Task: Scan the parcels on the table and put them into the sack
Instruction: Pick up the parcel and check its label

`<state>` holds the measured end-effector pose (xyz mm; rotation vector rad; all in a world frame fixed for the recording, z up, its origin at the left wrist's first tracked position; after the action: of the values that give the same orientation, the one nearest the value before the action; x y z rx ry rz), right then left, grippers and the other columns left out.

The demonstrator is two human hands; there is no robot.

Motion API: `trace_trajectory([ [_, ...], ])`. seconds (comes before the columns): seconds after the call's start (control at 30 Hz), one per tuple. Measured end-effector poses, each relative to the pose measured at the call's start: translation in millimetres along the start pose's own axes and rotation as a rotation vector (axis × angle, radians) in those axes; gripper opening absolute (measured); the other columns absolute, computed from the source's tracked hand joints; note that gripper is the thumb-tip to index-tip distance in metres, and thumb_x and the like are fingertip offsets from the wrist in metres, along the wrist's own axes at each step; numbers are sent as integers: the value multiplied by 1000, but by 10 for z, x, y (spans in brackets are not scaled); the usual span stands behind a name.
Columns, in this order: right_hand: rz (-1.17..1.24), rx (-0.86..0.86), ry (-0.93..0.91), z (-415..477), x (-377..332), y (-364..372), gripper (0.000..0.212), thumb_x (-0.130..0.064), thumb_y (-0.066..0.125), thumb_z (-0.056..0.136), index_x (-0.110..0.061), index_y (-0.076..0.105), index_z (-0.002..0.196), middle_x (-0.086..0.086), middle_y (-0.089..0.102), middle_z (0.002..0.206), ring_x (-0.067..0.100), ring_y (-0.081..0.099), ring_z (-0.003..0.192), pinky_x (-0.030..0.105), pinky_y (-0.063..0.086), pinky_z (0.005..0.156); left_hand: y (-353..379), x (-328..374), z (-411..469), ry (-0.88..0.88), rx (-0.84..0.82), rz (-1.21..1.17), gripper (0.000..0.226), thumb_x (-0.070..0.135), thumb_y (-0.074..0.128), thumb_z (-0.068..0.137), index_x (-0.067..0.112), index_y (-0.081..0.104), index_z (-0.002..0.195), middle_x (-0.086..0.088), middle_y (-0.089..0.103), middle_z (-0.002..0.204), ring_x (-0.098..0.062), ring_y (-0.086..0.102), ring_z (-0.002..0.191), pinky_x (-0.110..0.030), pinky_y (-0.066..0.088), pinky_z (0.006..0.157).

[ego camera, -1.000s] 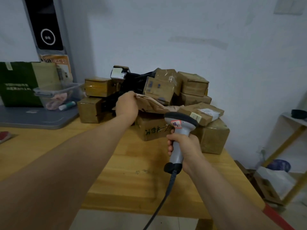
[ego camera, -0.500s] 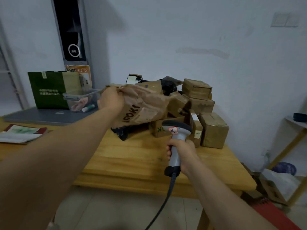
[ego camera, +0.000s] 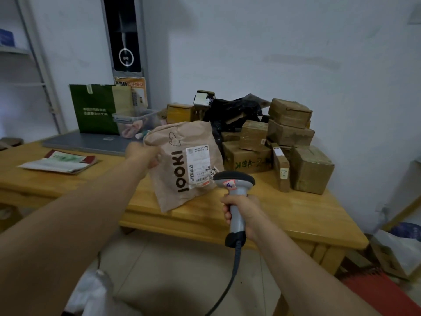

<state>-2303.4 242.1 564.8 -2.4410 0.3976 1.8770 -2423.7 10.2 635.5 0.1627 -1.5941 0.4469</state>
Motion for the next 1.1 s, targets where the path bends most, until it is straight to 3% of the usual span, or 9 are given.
trace_trajectory([
  [0.1, 33, -88, 21, -32, 66, 120, 12, -13, 65, 82, -7, 56, 76, 7, 53, 56, 14, 45, 41, 23, 39, 41, -137, -81, 5, 14, 37, 36, 21, 3, 73, 77, 3, 63, 96, -14, 66, 85, -25, 65, 77, -40, 58, 82],
  [0.37, -231, -79, -88, -200, 124, 302, 12, -4, 69, 81, -7, 59, 86, 3, 54, 55, 13, 46, 40, 22, 40, 41, -290, -80, 43, 57, 72, 68, 32, 8, 73, 81, 4, 64, 111, -15, 68, 99, -27, 67, 90, -42, 56, 87],
  [0.43, -85, -130, -32, -255, 190, 329, 12, -3, 68, 80, -9, 58, 81, 3, 53, 54, 12, 45, 39, 21, 39, 40, -301, -70, 46, 68, 81, 70, 32, 9, 73, 81, 5, 64, 111, -15, 68, 102, -28, 67, 93, -42, 55, 88],
  [0.53, 396, -266, 137, -326, 276, 428, 17, -2, 66, 71, -11, 52, 69, 1, 48, 51, 10, 39, 35, 18, 35, 37, -300, -77, 35, 77, 82, 64, 33, 10, 72, 82, 6, 64, 113, -15, 67, 105, -29, 66, 97, -42, 55, 90],
  [0.63, 636, -279, 206, -377, 271, 516, 19, -2, 59, 79, -12, 48, 67, 0, 47, 49, 7, 38, 32, 15, 34, 35, -285, -93, 22, 77, 94, 68, 32, 10, 71, 83, 6, 64, 114, -12, 67, 100, -26, 67, 94, -40, 55, 89],
  [0.87, 863, -255, 305, -498, 281, 700, 16, -1, 61, 67, -10, 49, 62, 0, 48, 48, 9, 40, 31, 14, 35, 36, -282, -106, -19, 85, 106, 75, 28, 11, 71, 83, 8, 65, 110, -12, 67, 100, -22, 66, 90, -38, 56, 87],
  [1.1, 935, -194, 311, -493, 266, 745, 21, -2, 55, 83, -10, 48, 66, 0, 48, 48, 9, 40, 32, 14, 35, 36, -271, -100, -39, 93, 98, 61, 27, 9, 70, 83, 7, 64, 109, -13, 66, 105, -24, 66, 95, -39, 55, 89],
])
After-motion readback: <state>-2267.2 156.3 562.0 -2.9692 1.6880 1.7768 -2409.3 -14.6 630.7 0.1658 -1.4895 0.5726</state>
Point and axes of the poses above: each hand's wrist, its own z-axis towards the middle knuckle, its own y-axis out of the palm, x = y × z, the point moved 3 cm from there along z, towards the middle knuckle
